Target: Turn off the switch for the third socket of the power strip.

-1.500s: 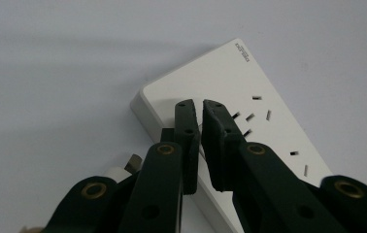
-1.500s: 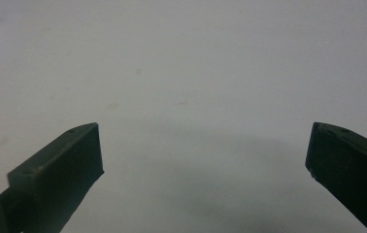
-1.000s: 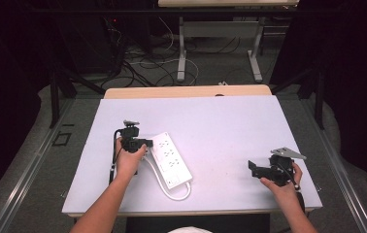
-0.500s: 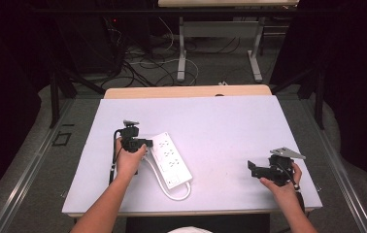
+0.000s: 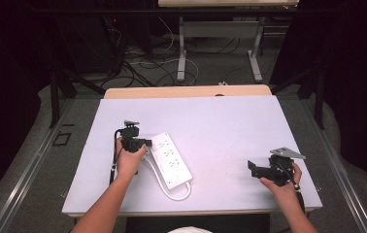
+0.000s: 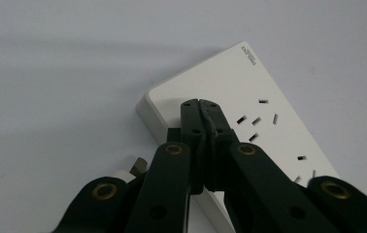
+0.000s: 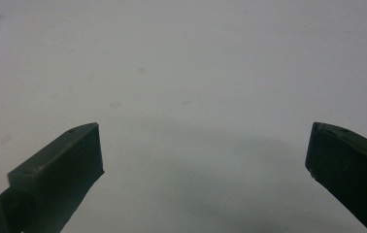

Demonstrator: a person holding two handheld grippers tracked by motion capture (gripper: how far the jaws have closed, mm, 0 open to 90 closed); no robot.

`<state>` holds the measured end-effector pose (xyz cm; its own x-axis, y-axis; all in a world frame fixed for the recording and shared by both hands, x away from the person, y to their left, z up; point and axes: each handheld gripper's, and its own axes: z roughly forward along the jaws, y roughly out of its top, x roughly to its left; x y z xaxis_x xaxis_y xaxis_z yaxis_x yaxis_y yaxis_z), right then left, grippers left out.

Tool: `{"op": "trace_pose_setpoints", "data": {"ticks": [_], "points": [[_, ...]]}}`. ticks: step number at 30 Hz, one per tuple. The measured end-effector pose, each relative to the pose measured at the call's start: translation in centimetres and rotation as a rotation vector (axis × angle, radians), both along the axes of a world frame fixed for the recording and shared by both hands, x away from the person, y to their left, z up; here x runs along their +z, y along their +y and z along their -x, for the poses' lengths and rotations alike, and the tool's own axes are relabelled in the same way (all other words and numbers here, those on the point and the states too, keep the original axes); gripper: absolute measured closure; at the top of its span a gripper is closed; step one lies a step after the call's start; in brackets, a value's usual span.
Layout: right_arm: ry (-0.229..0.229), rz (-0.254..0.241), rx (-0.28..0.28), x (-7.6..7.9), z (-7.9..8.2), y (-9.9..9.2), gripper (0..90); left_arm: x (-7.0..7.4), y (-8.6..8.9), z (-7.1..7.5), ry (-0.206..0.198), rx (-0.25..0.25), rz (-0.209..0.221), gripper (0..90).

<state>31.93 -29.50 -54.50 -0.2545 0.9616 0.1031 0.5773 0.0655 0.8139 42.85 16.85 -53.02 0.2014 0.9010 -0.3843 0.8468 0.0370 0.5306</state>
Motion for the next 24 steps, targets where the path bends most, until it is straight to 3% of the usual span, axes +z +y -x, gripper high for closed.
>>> {"op": "trace_pose_setpoints", "data": {"ticks": [8,12,24], "points": [[0.0,0.001,0.002,0.01,0.01,0.01,0.0,0.06,0.21,-0.03,0.008,-0.015,-0.002,89.5],[-0.002,0.001,-0.002,0.0,-0.01,-0.08,0.0,0.01,0.14,-0.09,0.002,0.001,0.007,88.5],[-0.002,-0.002,-0.001,-0.02,-0.05,-0.09,0.0,0.35,0.71,-0.08,0.01,-0.01,0.026,80.8]]}}
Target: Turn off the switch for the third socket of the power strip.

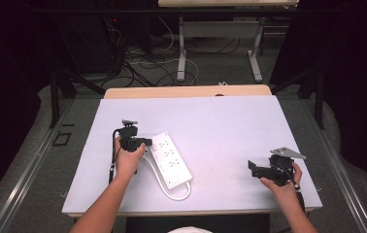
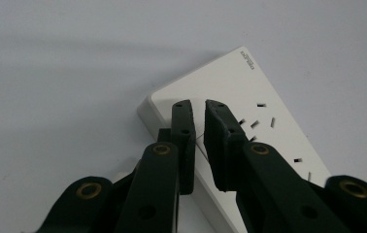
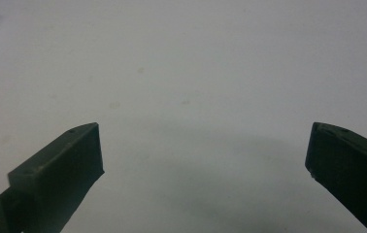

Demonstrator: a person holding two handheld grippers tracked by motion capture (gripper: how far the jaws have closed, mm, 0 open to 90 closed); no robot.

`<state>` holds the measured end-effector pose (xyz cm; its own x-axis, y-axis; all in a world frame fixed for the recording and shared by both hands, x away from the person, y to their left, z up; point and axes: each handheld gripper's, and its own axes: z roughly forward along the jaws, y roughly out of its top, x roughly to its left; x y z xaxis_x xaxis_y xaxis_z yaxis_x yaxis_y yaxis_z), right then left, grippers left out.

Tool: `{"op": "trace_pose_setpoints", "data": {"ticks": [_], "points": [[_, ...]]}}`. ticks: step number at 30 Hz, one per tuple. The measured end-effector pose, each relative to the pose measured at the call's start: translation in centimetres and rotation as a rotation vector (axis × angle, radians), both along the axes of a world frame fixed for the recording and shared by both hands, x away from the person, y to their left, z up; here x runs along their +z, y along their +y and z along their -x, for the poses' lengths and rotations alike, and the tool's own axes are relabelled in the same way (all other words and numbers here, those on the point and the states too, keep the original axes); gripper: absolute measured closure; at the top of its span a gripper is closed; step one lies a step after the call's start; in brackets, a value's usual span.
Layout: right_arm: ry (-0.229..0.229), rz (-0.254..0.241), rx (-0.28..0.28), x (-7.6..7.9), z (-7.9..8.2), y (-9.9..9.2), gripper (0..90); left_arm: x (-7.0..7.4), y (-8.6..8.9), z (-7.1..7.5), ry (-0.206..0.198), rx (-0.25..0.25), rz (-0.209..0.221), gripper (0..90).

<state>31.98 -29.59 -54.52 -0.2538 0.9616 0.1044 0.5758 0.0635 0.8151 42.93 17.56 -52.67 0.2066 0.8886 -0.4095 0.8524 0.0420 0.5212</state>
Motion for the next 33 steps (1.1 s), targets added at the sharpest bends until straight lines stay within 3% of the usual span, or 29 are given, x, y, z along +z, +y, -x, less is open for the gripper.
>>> {"op": "trace_pose_setpoints", "data": {"ticks": [18,28,29,33], "points": [[0.005,-0.006,0.008,-0.1,-0.4,0.2,0.0,0.6,0.9,0.4,-0.028,-0.007,0.037,61.6],[0.005,-0.011,0.01,-0.1,-0.7,0.4,0.0,1.3,0.8,1.2,-0.084,-0.008,0.069,44.5],[0.005,-0.011,0.01,-0.1,-0.7,0.4,0.0,1.5,0.9,1.2,-0.075,-0.028,0.06,44.5],[0.007,-0.002,0.026,-0.2,-0.9,0.6,0.0,1.5,0.5,1.6,-0.117,-0.039,0.034,36.0]]}}
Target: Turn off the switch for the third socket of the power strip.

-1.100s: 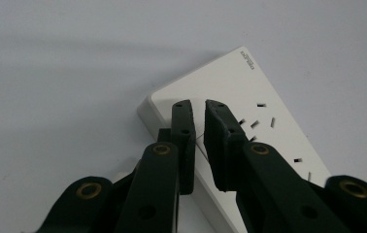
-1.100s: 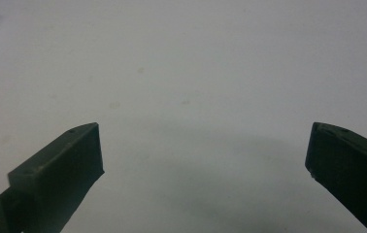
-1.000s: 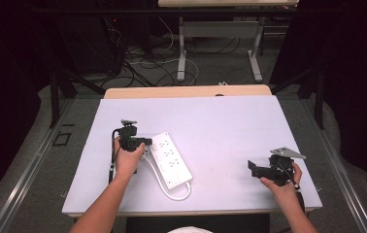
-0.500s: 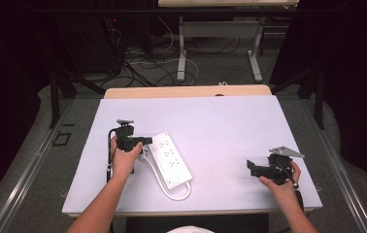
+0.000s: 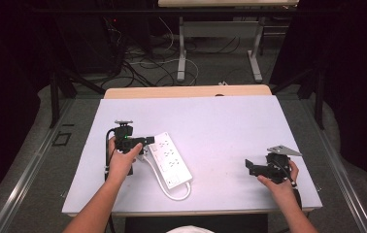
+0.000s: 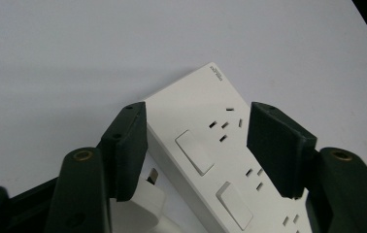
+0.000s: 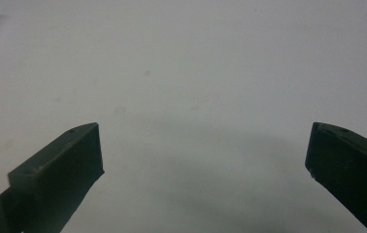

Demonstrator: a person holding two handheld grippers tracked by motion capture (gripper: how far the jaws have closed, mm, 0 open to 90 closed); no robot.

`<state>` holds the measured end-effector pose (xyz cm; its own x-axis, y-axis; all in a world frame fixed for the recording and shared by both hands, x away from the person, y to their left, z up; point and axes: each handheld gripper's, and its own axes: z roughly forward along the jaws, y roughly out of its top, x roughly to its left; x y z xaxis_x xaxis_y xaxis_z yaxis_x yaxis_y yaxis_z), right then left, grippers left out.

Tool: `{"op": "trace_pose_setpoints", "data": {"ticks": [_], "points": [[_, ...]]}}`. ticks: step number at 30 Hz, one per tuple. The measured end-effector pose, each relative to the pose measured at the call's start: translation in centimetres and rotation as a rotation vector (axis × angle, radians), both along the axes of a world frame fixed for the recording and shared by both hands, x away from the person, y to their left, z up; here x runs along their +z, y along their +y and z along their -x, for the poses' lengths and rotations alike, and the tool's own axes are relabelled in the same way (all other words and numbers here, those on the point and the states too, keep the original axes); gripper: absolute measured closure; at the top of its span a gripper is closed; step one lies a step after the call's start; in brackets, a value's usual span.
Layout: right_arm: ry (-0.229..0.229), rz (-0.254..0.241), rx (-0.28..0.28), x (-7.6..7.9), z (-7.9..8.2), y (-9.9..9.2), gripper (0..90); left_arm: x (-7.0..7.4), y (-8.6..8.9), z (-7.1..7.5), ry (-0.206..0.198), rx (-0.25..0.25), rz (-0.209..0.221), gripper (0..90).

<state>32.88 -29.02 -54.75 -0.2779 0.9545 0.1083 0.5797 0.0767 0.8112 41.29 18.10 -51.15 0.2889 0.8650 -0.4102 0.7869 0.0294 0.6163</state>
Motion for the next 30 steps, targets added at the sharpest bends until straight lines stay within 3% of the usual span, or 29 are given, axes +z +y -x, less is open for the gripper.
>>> {"op": "trace_pose_setpoints", "data": {"ticks": [4,5,9,12,16,19,30], "points": [[0.0,-0.004,-0.001,0.0,-0.1,0.0,0.0,0.1,-0.1,0.2,0.005,-0.032,-0.04,26.8],[0.003,-0.01,-0.002,0.0,-0.1,0.0,0.0,0.1,-0.3,0.3,-0.011,-0.032,-0.069,24.8],[0.008,-0.011,-0.004,0.0,-0.2,0.1,0.0,0.3,-0.3,0.5,-0.023,-0.052,-0.109,20.5],[0.002,-0.007,0.002,0.0,-0.1,0.0,0.0,0.5,-0.4,0.7,-0.068,-0.068,-0.152,19.4],[0.002,-0.01,0.001,0.2,0.0,0.2,0.0,0.7,-0.2,1.0,-0.096,-0.119,-0.243,19.4],[-0.013,0.003,-0.001,0.1,0.1,0.3,0.0,0.8,0.0,1.1,-0.126,-0.134,-0.281,19.4],[-0.005,-0.006,0.007,0.3,0.2,0.5,0.0,1.7,0.8,1.9,-0.12,-0.154,-0.3,18.0]]}}
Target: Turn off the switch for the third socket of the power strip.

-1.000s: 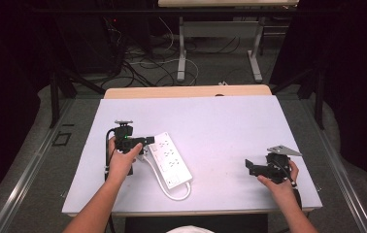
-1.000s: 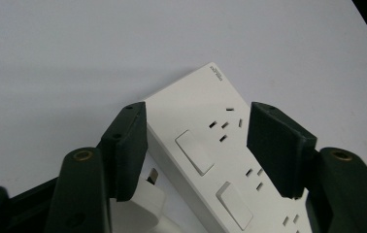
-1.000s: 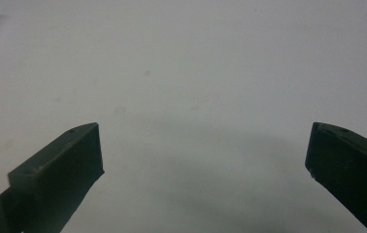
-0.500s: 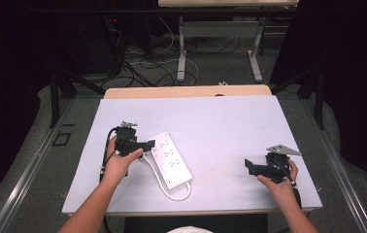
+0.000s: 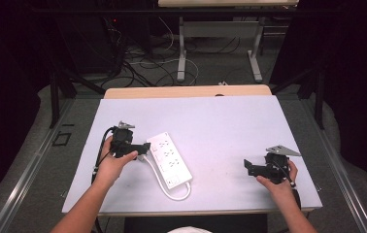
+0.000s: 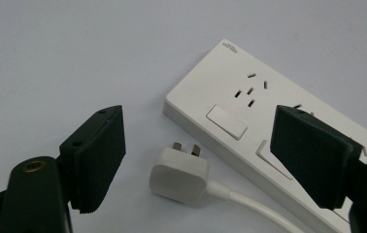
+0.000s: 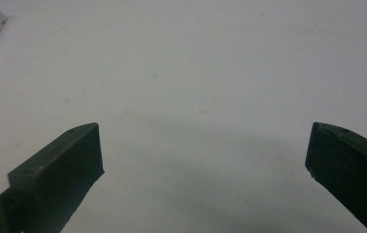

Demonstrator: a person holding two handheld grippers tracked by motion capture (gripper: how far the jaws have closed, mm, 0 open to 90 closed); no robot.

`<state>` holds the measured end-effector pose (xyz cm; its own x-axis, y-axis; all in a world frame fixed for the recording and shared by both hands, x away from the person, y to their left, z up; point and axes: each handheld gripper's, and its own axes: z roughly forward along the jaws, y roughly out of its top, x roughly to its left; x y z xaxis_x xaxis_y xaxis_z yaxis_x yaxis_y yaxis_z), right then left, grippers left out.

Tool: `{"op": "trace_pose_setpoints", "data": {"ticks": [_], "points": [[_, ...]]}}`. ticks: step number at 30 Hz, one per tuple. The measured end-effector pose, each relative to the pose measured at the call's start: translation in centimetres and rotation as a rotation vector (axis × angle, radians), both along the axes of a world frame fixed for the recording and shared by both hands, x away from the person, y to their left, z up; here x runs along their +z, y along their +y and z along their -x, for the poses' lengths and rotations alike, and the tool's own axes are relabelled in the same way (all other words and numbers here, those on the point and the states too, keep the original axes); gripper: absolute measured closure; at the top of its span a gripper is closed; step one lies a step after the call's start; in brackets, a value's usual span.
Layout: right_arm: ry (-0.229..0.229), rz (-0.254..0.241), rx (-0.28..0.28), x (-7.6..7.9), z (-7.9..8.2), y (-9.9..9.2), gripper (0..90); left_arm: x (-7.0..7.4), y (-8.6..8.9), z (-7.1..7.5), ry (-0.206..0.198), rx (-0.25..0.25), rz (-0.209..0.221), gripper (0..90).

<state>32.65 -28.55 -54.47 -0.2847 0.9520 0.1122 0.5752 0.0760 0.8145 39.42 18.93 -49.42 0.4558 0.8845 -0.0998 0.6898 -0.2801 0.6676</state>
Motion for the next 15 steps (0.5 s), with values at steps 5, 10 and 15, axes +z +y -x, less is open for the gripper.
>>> {"op": "trace_pose_setpoints", "data": {"ticks": [5,10,15], "points": [[0.001,0.003,0.001,0.0,0.0,0.1,0.0,0.3,0.5,0.4,0.003,-0.001,0.027,16.3],[0.002,0.002,0.0,0.0,0.0,0.1,0.0,0.4,0.7,0.8,-0.002,0.01,0.069,9.9],[0.001,0.001,-0.001,0.0,0.0,0.1,0.0,0.8,1.2,1.4,-0.004,0.011,0.104,0.2]]}}
